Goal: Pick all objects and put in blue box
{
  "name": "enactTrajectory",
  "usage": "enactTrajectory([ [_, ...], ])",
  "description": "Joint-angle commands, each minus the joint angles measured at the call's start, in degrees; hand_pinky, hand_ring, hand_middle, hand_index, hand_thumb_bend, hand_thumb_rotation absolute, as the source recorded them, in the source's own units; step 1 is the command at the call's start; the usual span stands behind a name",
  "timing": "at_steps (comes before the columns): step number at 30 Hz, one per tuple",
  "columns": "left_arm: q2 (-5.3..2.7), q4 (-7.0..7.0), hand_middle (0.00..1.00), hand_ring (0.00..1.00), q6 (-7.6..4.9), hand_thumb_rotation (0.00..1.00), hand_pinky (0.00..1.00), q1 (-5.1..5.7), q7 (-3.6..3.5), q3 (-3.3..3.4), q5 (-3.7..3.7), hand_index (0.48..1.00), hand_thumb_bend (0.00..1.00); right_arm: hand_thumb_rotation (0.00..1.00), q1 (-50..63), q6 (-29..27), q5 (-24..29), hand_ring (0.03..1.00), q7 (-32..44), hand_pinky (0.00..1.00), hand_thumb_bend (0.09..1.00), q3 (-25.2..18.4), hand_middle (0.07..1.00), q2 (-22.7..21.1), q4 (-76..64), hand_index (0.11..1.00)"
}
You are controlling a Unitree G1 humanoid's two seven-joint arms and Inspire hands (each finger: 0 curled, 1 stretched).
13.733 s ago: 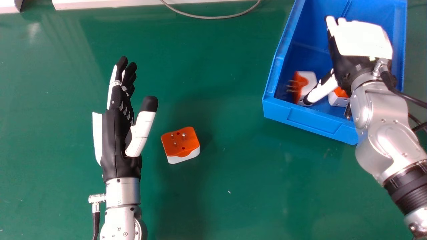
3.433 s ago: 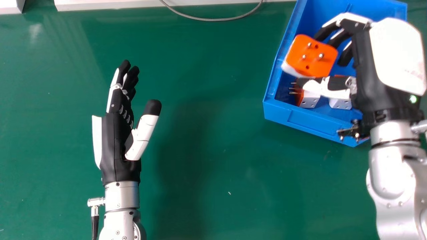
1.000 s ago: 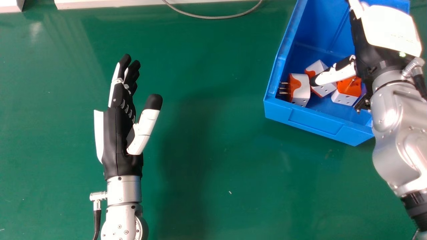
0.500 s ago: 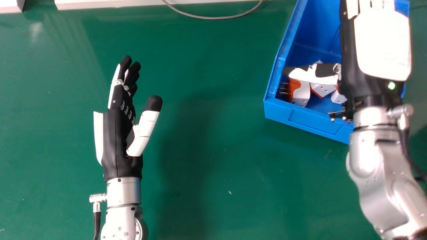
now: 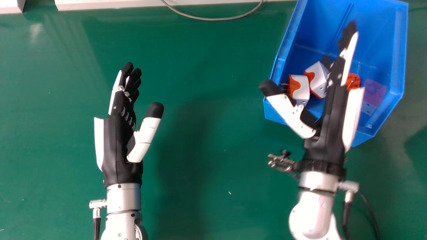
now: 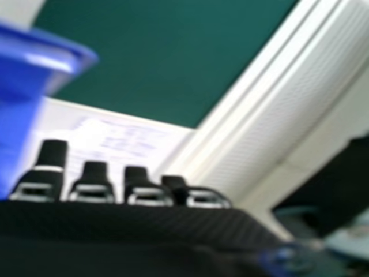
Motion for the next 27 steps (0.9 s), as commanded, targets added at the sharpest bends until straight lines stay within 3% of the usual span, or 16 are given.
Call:
enactTrajectory([
  [1,-0.53,-0.79,0.90,0.91,-1.36,0.71,0.94,0.68,0.02,-0.73,0.76,0.903,0.94,0.80,1.80,-3.06,0.97,0.967,2.12,0.85,0.789,0.26,0.997,1.83,0.34,1.000],
  [4,-0.55,-1.04,0.91,0.92,-1.26,0.72,0.94,0.96,0.07,-1.16,1.28,0.900,0.94,0.84,4.18,-4.48,0.43,0.961,3.77,0.85,0.761,0.79,0.996,3.59,0.94,1.000],
  [9,-0.73,-1.18,0.91,0.92,-0.94,0.73,0.95,1.18,-0.26,-1.94,1.21,0.902,0.94,0.92,5.09,-5.42,-0.77,0.957,3.48,0.85,0.702,0.05,0.996,4.42,0.24,1.000],
  [11,-0.75,-1.21,0.92,0.93,-0.89,0.73,0.96,1.18,0.21,-2.27,1.88,0.908,0.94,0.95,5.40,-5.41,-0.43,0.954,4.00,0.85,0.670,-0.30,0.992,4.34,-0.25,1.000],
  [15,-1.09,-1.02,0.93,0.94,-0.48,0.74,0.97,0.84,0.10,-2.72,2.12,0.915,0.93,0.97,6.51,-3.64,-0.16,0.953,5.00,0.85,0.646,-0.75,0.988,4.44,-2.24,0.999],
  [19,-1.84,-0.69,0.94,0.95,-0.33,0.74,0.99,0.45,0.42,-3.08,2.40,0.929,0.93,0.99,7.32,-2.55,0.07,0.953,7.00,0.86,0.614,-1.04,0.989,3.74,-4.17,0.998],
  [22,-2.10,-0.61,0.95,0.96,-0.58,0.75,0.99,0.48,0.92,-3.23,3.07,0.940,0.94,0.99,7.73,-2.22,0.25,0.954,8.07,0.87,0.601,-1.43,0.994,3.50,-4.67,0.999],
  [27,-2.65,-0.61,0.96,0.97,-1.00,0.76,1.00,0.94,1.32,-3.43,3.08,0.952,0.95,1.00,8.53,-2.06,-0.10,0.956,8.94,0.87,0.597,-1.91,0.997,3.61,-5.61,1.000],
])
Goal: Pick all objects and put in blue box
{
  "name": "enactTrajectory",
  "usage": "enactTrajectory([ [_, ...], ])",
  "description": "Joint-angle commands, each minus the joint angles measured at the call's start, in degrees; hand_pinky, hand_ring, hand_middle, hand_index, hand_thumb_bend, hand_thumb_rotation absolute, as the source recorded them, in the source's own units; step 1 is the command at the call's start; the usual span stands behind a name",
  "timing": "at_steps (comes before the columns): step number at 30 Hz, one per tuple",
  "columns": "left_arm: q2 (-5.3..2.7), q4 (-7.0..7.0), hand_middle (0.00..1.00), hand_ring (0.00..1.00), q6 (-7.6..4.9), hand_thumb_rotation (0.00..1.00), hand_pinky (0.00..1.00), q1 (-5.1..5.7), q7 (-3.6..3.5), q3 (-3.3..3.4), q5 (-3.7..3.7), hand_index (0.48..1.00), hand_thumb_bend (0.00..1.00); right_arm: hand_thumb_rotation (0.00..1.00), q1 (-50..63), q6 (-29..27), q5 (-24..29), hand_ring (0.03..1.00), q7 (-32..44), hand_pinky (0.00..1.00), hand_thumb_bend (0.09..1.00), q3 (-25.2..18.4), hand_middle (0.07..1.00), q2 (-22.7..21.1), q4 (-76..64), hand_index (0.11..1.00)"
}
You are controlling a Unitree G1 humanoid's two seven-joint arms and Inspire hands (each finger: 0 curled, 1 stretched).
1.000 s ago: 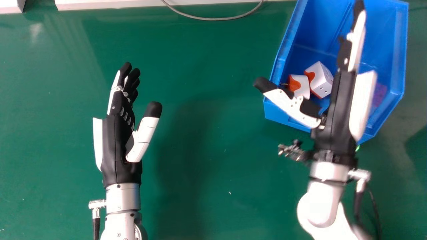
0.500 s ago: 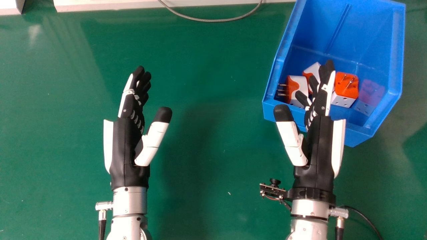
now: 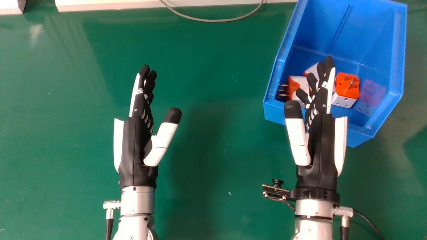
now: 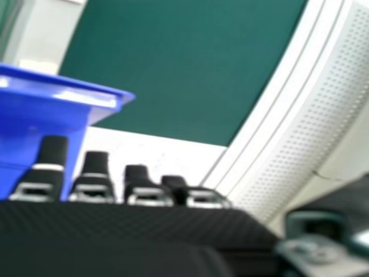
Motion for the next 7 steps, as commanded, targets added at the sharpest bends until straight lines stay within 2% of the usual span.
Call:
enactTrajectory([
  [1,-0.50,-0.35,0.96,0.98,-1.11,0.76,1.00,0.08,0.18,-0.52,0.49,0.954,0.95,1.00,0.48,-0.11,0.20,0.956,0.39,0.87,0.597,-0.38,0.997,2.22,-1.98,1.000],
  [5,-0.54,-0.22,0.96,0.98,-1.46,0.76,1.00,0.16,0.27,-0.64,0.39,0.957,0.95,1.00,0.59,-0.07,0.04,0.958,0.10,0.88,0.597,-0.84,0.998,2.66,-2.01,0.998],
  [7,-0.49,-0.23,0.95,0.98,-1.57,0.76,1.00,0.19,-0.02,-0.75,0.15,0.956,0.94,1.00,0.73,0.38,-0.48,0.956,-0.33,0.88,0.604,-0.93,0.996,2.91,-2.27,0.997],
])
